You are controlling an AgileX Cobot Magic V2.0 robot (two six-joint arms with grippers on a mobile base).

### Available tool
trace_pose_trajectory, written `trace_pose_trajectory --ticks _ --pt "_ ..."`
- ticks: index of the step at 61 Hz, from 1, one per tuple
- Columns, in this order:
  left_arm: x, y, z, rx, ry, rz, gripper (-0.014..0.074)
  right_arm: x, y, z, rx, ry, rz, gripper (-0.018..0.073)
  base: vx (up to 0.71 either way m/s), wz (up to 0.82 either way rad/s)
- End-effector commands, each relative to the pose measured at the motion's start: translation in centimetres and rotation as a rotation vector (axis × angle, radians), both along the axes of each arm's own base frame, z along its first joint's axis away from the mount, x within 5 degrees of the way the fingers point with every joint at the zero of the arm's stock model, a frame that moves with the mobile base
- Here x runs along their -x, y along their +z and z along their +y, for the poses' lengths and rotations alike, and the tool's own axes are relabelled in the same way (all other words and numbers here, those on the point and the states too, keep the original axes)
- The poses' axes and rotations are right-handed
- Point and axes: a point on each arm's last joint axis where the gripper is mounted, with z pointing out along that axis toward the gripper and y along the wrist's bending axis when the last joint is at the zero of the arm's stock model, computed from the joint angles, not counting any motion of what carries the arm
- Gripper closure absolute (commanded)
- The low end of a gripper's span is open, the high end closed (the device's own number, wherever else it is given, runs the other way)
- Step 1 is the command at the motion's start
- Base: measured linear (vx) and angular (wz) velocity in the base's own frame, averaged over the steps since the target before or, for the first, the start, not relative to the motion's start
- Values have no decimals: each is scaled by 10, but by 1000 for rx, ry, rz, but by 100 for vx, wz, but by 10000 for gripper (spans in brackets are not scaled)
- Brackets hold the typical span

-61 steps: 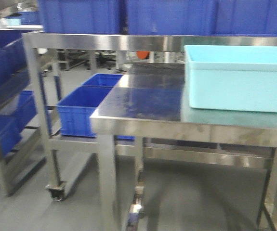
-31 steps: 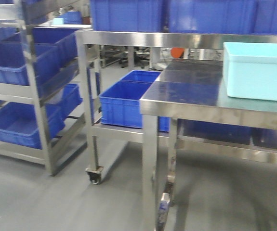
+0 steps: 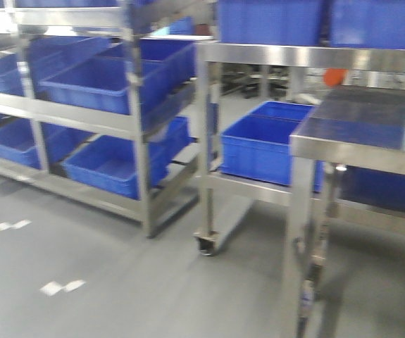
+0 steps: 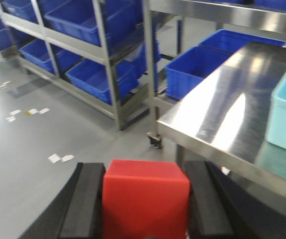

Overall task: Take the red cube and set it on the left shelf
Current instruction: 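Turn the base away from the table while holding the red cube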

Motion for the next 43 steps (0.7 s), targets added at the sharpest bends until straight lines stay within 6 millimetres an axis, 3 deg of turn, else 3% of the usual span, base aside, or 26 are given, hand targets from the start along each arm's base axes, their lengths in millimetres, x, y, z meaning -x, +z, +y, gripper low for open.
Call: trace_pose_trajectory --ticks 1,43 --pt "-1 0 0 5 -4 -62 491 0 18 0 -9 3 -122 501 -12 69" --pt "-1 0 0 5 -4 -62 491 0 18 0 -9 3 -122 501 -13 51"
